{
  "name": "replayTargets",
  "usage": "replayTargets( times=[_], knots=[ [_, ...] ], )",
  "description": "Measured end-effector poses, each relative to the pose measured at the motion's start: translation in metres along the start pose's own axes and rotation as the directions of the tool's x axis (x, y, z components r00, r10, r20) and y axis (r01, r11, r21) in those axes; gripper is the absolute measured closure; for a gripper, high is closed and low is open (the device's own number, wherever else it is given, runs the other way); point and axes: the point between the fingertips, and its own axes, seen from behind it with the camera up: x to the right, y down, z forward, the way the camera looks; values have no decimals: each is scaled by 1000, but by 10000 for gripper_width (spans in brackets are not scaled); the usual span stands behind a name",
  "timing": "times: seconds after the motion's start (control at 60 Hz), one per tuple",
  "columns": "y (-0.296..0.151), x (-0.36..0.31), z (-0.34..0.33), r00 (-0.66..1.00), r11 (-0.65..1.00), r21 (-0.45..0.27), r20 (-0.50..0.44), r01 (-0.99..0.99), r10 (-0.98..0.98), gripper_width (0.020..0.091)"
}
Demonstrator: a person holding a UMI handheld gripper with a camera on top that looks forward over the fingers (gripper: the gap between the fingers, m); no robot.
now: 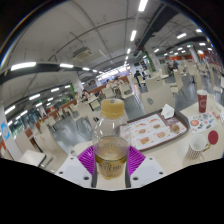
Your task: Pour water
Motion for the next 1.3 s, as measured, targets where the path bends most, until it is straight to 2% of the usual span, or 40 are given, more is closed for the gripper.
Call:
replayTargets(
  times=[0.133,0.25,0.3,0.4,0.55,0.633,0.733,0.883,0.95,1.033,1.117,1.183,1.3],
  knots=[
    [-55,16,-12,915,924,-7,141,-381,378,732],
    [-86,38,-28,720,751,-81,233,-655,653,732],
    [-85,58,-16,631,670,-115,252,-733,734,733],
    [-84,86,-15,399,453,-190,263,-871,878,733],
    [-73,128,-9,57,117,-246,238,-962,969,733],
    [-60,143,-5,-62,-6,-262,206,-965,977,734],
    [-47,152,1,-110,-59,-271,176,-961,978,734],
    [-44,149,1,-40,4,-292,145,-956,989,735],
    [-52,143,-15,99,140,-290,152,-947,983,734],
    [-74,144,-14,350,390,-259,188,-884,918,733],
    [-107,151,-31,611,650,-178,231,-739,757,733],
    [-138,168,-35,782,811,-78,226,-580,581,731],
    [-179,218,-49,966,967,80,112,-242,233,729]
  ],
)
